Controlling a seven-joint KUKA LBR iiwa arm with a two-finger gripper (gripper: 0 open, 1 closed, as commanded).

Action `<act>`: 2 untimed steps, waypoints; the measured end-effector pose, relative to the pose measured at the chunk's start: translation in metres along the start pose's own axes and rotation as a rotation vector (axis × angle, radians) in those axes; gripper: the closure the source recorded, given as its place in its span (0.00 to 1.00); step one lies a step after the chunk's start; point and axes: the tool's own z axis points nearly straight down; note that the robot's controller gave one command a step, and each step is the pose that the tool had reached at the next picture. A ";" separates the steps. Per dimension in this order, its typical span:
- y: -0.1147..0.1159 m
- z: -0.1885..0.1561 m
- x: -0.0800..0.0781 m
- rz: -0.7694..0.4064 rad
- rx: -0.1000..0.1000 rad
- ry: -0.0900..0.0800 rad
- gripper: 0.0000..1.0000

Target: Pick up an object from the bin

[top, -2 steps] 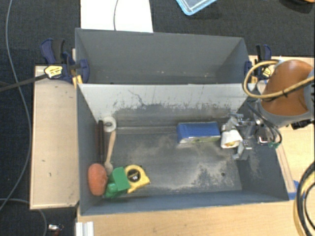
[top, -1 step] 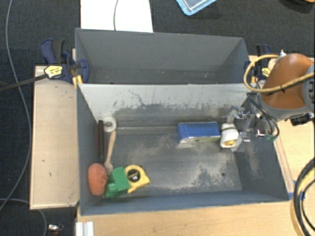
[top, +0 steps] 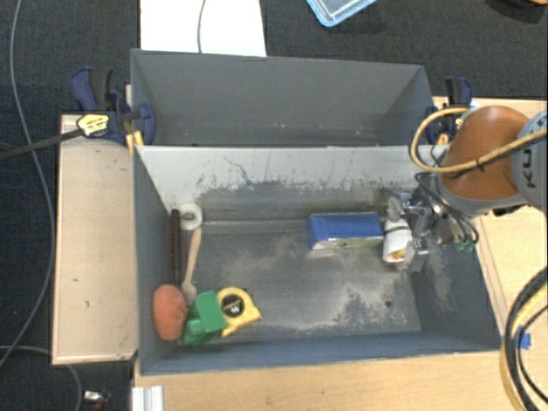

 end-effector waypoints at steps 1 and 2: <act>-0.008 -0.002 0.017 -0.198 -0.006 -0.010 1.00; -0.008 -0.002 0.017 -0.198 -0.006 -0.011 1.00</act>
Offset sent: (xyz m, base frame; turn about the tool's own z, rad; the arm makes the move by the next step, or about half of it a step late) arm 0.0000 0.0000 0.0000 0.0000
